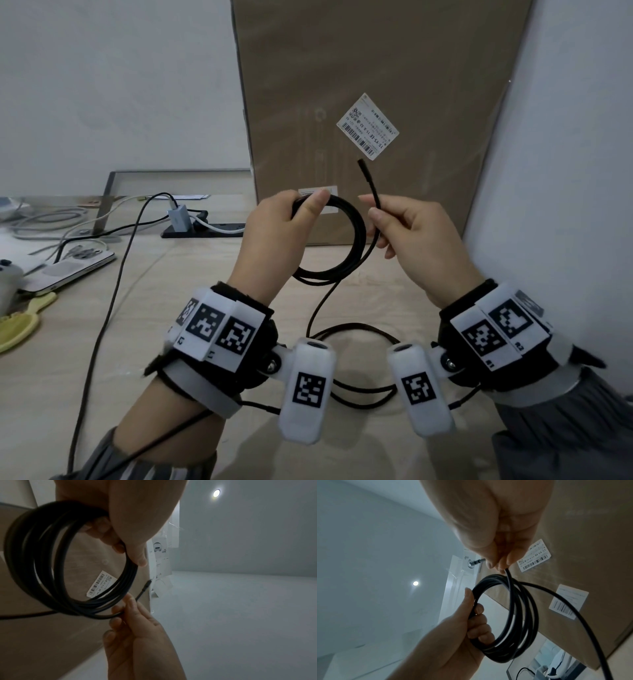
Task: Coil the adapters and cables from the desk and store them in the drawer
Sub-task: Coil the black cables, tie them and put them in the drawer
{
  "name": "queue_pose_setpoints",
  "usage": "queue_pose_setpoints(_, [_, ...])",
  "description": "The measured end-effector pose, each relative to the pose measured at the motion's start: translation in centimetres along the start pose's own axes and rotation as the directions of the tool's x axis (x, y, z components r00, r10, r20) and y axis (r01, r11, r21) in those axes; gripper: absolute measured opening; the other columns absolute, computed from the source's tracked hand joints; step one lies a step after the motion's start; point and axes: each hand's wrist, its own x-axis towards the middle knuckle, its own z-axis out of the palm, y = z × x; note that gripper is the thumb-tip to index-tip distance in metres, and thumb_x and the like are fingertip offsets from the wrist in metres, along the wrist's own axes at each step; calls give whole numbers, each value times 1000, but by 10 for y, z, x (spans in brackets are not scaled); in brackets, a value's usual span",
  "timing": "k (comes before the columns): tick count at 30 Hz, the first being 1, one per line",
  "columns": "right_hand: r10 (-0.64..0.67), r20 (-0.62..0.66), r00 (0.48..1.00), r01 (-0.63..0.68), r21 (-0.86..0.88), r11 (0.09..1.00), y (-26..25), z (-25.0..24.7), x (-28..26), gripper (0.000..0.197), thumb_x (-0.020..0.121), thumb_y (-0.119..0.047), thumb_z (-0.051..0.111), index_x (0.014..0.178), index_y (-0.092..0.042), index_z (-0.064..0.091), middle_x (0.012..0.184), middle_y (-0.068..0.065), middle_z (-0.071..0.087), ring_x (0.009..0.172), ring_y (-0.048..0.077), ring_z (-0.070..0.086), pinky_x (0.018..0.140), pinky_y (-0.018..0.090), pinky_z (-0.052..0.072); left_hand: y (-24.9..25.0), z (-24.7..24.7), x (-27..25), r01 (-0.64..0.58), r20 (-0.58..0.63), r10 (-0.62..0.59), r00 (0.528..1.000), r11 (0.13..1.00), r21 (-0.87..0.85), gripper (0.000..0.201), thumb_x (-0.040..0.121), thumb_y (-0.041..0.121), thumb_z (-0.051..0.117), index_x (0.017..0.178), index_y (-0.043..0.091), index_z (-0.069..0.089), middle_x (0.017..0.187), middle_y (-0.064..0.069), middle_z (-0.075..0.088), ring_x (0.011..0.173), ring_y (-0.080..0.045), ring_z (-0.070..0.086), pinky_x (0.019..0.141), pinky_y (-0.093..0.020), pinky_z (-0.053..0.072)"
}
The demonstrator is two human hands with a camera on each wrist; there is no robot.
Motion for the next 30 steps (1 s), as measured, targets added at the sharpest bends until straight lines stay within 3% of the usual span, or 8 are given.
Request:
queue_pose_setpoints(3, [-27, 66, 997, 33, -95, 995, 0, 1, 0, 35, 98, -16, 48, 101, -47, 61, 80, -7, 58, 68, 3, 53, 64, 18, 47, 1, 1, 0, 9, 6, -9, 1000, 999, -36, 48, 94, 48, 48, 68, 9, 46, 56, 5, 35, 51, -9, 32, 51, -22, 27])
queue_pose_setpoints(5, [-40, 91, 995, 54, -149, 987, 1, 2, 1, 33, 99, -16, 46, 113, -39, 64, 87, -5, 57, 81, 10, 57, 79, 31, 52, 0, 1, 0, 33, 25, -31, 999, 997, -75, 51, 93, 49, 49, 74, 1, 53, 53, 6, 37, 51, -11, 34, 56, -28, 32])
queue_pose_setpoints(8, [-56, 171, 984, 73, -92, 993, 0, 3, 1, 40, 97, -7, 43, 123, -32, 61, 107, -5, 66, 95, 14, 64, 90, 37, 52, 1, -2, 0, 66, 53, -61, 997, 993, -101, 45, 92, 49, 51, 70, 11, 57, 41, 13, 38, 44, -4, 35, 54, -27, 33])
queue_pose_setpoints(14, [-109, 251, 962, 153, -165, 974, -3, -3, 1, 42, 97, -2, 42, 126, -27, 59, 103, 6, 62, 82, -2, 57, 73, 6, 40, 4, -5, -1, 119, 106, -103, 989, 981, -151, 42, 91, 51, 52, 69, 17, 61, 49, 10, 39, 50, -10, 39, 59, -29, 35])
queue_pose_setpoints(20, [-141, 307, 941, 219, -235, 947, -9, -5, -2, 39, 96, -2, 43, 121, -25, 62, 87, 0, 56, 82, 7, 51, 75, 12, 37, 14, -7, -5, 291, 162, -258, 953, 926, -239, 66, 77, 76, 44, 68, 15, 68, 41, 13, 41, 50, -13, 37, 59, -29, 34])
queue_pose_setpoints(24, [-185, 313, 932, 282, -302, 911, -9, 2, -4, 41, 94, 1, 43, 123, -21, 61, 79, -9, 49, 78, 4, 49, 70, 10, 36, 14, -5, -5, 382, 150, -354, 923, 889, -252, 52, 83, 64, 55, 64, 16, 66, 35, 14, 38, 48, -12, 35, 53, -26, 31])
queue_pose_setpoints(27, [-203, 278, 939, 282, -282, 917, -9, 5, -5, 39, 95, -1, 44, 123, -21, 62, 76, -13, 48, 76, -1, 48, 70, 8, 34, 8, -6, 0, 383, 145, -356, 923, 879, -283, 47, 83, 55, 59, 58, 15, 59, 49, 5, 33, 52, -16, 30, 54, -29, 27])
queue_pose_setpoints(30, [-214, 223, 951, 276, -302, 912, -6, 5, -3, 31, 97, -18, 47, 123, -28, 62, 82, -18, 54, 84, -7, 47, 78, 10, 31, 3, -7, 3, 393, 124, -373, 919, 849, -353, 44, 83, 51, 60, 58, 15, 54, 54, 3, 29, 48, -15, 26, 52, -29, 23])
